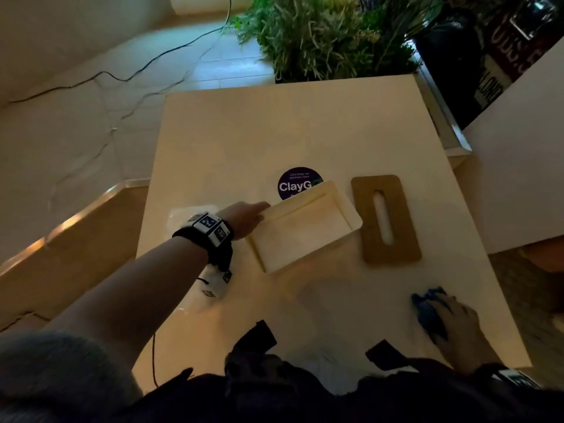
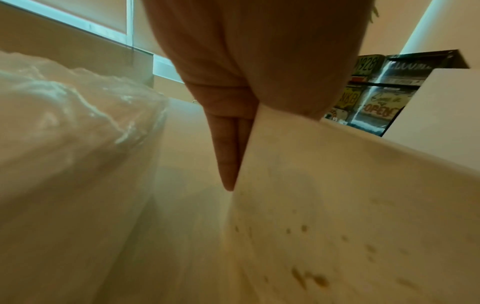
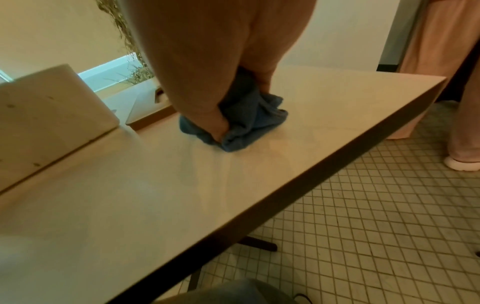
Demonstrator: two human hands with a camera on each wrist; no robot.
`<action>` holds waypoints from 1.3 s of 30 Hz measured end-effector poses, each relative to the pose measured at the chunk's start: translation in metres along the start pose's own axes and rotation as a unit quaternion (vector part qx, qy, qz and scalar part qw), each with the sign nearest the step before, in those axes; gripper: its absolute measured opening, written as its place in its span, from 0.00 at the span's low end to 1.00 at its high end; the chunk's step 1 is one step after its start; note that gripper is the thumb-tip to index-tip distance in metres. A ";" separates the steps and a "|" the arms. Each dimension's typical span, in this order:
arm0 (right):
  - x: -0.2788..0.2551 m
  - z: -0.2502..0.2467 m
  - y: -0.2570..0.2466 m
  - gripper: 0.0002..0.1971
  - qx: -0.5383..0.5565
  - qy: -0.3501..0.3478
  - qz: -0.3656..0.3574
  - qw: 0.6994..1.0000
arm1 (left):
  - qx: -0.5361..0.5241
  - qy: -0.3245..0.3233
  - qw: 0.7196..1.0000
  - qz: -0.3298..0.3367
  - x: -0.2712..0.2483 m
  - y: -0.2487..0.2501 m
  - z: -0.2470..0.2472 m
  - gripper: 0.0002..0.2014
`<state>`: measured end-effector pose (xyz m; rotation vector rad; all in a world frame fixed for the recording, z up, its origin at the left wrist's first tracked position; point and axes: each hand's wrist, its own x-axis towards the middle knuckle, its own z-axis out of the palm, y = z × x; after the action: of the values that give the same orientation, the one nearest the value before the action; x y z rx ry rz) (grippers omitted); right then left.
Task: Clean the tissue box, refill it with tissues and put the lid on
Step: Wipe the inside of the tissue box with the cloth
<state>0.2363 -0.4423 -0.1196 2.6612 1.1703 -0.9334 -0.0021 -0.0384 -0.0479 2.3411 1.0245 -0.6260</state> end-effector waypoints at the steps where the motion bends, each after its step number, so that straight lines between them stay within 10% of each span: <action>1: -0.003 0.000 0.000 0.29 0.016 -0.008 -0.016 1.000 | -0.004 0.003 1.000 -0.002 -0.005 -0.001 0.003 0.20; 6: -0.012 -0.069 -0.045 0.04 0.348 0.077 -0.099 0.929 | -0.124 0.047 0.991 0.004 -0.036 -0.019 0.027 0.16; 10: 0.008 -0.124 -0.108 0.19 0.452 0.152 -0.158 0.865 | -0.262 0.042 0.964 0.025 -0.063 -0.020 0.045 0.11; 17: 0.038 -0.135 -0.201 0.23 0.306 0.244 -0.386 0.836 | -0.490 0.036 0.870 0.046 -0.077 0.006 0.060 0.17; 23: -0.007 -0.100 -0.208 0.16 0.159 0.133 -0.653 0.729 | -0.512 0.062 0.856 0.048 -0.071 0.011 0.062 0.07; 26: 0.018 -0.118 -0.184 0.19 0.117 0.149 -0.647 0.738 | -0.528 0.020 0.847 0.058 -0.077 0.010 0.065 0.16; 32: 0.054 -0.133 -0.174 0.19 0.322 0.295 -0.381 0.815 | -0.584 0.039 0.810 0.045 -0.077 0.019 0.061 0.15; 39: -0.006 -0.084 -0.192 0.15 0.219 0.187 -0.629 0.722 | -0.576 0.040 0.817 0.015 -0.070 0.015 0.052 0.13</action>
<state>0.1422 -0.2850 -0.0181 2.0123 3.3930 -0.7500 -0.0444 -0.1167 -0.0427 1.2801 0.9789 0.1507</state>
